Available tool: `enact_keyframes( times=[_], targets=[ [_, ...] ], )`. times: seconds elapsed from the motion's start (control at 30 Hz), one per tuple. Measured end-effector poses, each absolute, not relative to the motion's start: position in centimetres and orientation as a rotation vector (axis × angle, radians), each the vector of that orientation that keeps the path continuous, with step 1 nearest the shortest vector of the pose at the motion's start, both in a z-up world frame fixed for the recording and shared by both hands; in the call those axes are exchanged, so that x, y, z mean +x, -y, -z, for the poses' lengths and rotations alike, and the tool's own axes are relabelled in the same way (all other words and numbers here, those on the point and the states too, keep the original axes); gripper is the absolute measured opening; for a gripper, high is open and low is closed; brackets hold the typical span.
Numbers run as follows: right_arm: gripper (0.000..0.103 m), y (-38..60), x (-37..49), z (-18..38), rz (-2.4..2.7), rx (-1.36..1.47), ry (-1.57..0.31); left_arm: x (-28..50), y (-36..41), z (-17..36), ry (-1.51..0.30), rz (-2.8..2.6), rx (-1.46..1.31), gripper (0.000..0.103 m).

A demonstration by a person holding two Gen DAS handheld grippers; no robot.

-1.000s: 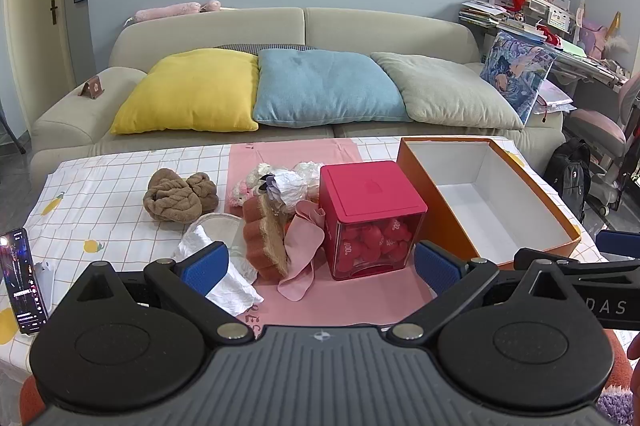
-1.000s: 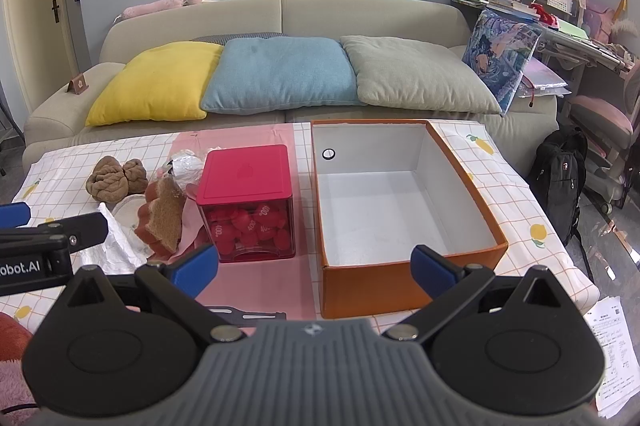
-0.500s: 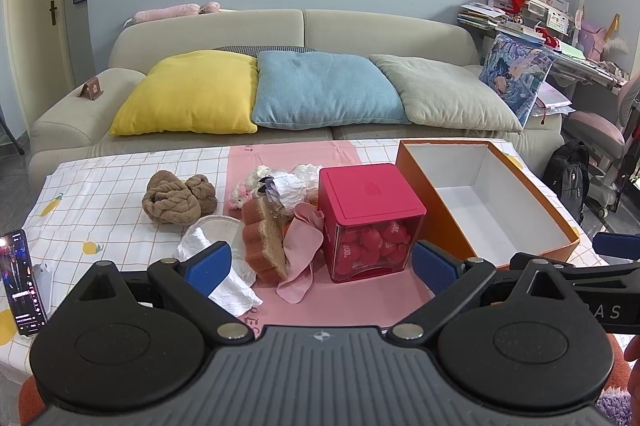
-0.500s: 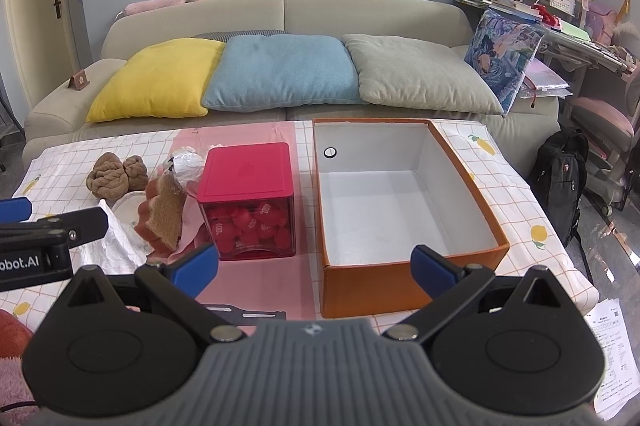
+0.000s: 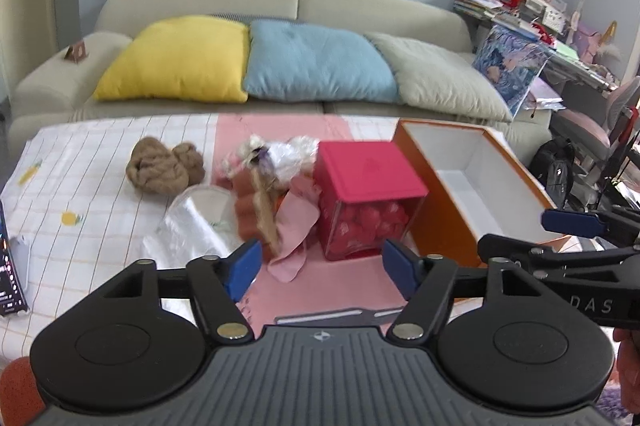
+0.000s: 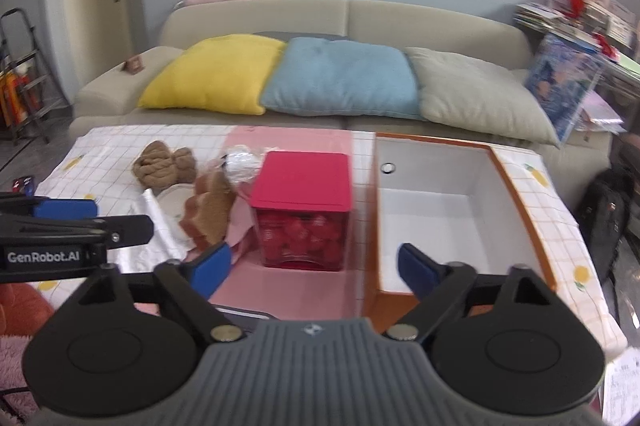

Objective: Organize soft objects
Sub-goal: 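Reach the left gripper to the white crumpled cloth and close on it, then lift the white cloth with the left gripper while the right gripper grasps the round white pad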

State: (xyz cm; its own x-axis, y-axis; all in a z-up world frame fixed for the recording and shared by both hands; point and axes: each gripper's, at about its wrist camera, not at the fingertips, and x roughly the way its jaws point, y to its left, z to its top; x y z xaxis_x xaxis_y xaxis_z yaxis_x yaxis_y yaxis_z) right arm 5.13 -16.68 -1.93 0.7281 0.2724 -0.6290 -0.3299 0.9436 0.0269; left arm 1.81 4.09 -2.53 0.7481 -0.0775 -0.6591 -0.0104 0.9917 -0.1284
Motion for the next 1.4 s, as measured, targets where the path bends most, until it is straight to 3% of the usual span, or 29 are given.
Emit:
enact_keyframes(
  times=[0.1,0.3,0.33,0.43,0.57,0.93,1.13,1.2,1.3,1.4],
  targets=[
    [0.069,15.5,6.3,2.6,-0.39,-0.087,-0.703,2.2,-5.4,3.6,-0.764,0.028,-0.148,0.07],
    [0.052,12.7,8.6,5.0,-0.462,-0.132,-0.755,3.2,-9.1,5.7,-0.846,-0.05,-0.253,0.068],
    [0.052,12.2,9.0,5.5,-0.47,-0.136,-0.769,3.5,-9.6,6.0,-0.851,-0.067,-0.27,0.069],
    [0.052,10.9,10.1,7.2,-0.489,-0.156,-0.802,4.7,-10.8,7.0,-0.853,-0.129,-0.298,0.088],
    [0.052,9.3,11.3,9.3,-0.505,-0.196,-0.833,7.0,-12.0,8.6,-0.873,-0.218,-0.307,0.095],
    [0.055,6.8,13.7,13.0,-0.512,-0.249,-0.9,11.4,-13.4,14.2,-0.919,-0.374,-0.422,0.096],
    [0.056,6.3,14.3,13.8,-0.539,-0.246,-0.908,12.8,-13.2,15.6,-0.919,-0.389,-0.341,0.072],
    [0.056,6.0,14.4,13.9,-0.543,-0.252,-0.913,13.0,-13.4,16.2,-0.929,-0.381,-0.325,0.048],
    [0.056,5.6,14.6,14.3,-0.547,-0.255,-0.931,12.7,-13.5,16.3,-0.918,-0.357,-0.302,0.026],
    [0.056,5.3,14.6,14.5,-0.555,-0.266,-0.939,12.0,-13.8,15.5,-0.892,-0.333,-0.303,0.012]
  ],
)
